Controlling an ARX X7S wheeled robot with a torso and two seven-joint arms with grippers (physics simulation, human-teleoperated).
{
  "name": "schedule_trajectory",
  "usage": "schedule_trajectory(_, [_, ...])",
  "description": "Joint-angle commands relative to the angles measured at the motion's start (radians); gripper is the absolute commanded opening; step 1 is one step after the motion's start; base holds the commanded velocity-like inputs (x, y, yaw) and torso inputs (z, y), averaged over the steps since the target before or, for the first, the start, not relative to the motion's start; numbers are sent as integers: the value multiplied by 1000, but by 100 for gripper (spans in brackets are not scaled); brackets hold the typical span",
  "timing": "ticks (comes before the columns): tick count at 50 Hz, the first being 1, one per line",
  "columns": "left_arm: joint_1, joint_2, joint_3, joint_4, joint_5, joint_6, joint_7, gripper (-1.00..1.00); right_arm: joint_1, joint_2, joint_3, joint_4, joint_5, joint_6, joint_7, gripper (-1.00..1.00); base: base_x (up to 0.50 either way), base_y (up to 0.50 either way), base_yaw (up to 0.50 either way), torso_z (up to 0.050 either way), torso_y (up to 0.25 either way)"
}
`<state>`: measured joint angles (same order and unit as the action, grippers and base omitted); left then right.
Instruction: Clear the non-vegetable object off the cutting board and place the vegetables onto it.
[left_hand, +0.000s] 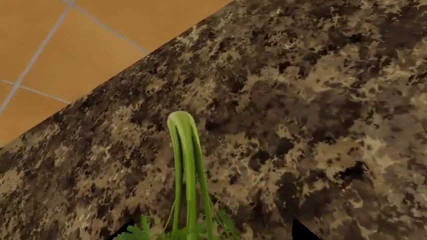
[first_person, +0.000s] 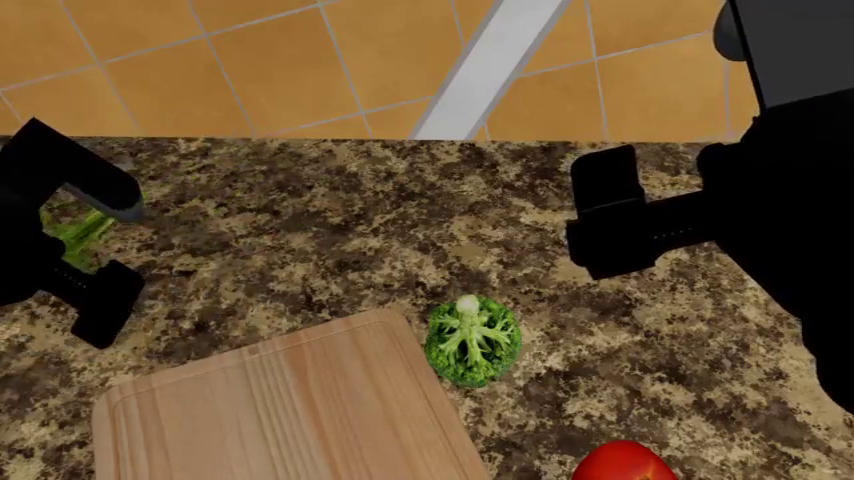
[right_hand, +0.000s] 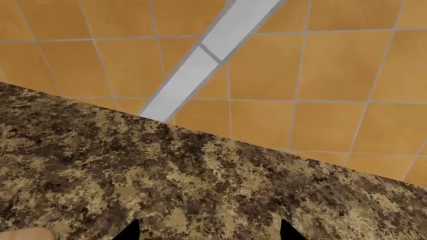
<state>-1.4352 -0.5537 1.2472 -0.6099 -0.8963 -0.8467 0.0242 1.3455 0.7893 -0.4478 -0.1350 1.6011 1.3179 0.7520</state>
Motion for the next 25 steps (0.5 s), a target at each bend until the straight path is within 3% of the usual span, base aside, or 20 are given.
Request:
schedule_trajectory(1, [-10, 53, -27, -117, 35, 27, 38, 100, 21, -25, 23, 9, -7, 11, -19, 100, 0, 0, 0, 0, 0])
schedule_trajectory(6, [-18, 28, -46, -48, 4, -7, 17, 100, 24, -18, 24, 5, 8, 13, -6, 100, 0, 0, 0, 0, 0])
schedule_trajectory(17, [-61, -102, -149, 317, -141, -114, -100, 100, 7, -15, 20, -7, 11, -2, -3, 100, 0, 0, 0, 0, 0])
schedule_trajectory(25, [-108, -141, -206, 426, -211, -160, -146, 100, 6, -6, 23, -15, 34, -4, 18, 100, 0, 0, 0, 0, 0])
